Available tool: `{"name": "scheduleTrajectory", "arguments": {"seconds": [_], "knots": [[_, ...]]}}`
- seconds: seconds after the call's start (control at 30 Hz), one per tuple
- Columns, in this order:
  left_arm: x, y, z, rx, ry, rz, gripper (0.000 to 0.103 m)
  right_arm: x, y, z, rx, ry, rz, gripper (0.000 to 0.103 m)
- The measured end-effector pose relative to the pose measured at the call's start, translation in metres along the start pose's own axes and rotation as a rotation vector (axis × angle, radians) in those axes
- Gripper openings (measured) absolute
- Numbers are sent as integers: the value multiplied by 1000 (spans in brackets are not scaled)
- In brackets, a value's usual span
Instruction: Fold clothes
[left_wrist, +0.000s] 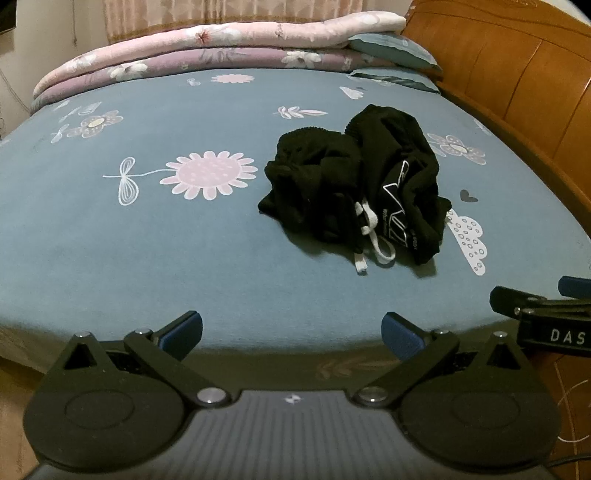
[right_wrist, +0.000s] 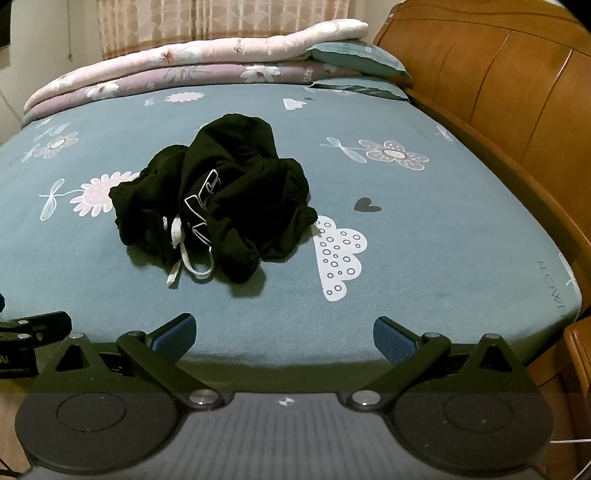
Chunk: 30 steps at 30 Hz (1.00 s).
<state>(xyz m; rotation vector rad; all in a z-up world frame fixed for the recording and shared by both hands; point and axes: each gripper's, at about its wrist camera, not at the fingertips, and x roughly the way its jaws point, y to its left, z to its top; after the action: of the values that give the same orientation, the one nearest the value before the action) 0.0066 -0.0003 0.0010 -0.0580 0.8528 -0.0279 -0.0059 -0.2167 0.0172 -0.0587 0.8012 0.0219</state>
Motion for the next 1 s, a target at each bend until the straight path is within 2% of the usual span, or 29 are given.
{"name": "scheduleTrajectory", "arguments": {"seconds": [1.0], "knots": [[10, 0, 3, 7, 12, 27, 102, 14, -3, 2, 6, 24, 3, 103]]}}
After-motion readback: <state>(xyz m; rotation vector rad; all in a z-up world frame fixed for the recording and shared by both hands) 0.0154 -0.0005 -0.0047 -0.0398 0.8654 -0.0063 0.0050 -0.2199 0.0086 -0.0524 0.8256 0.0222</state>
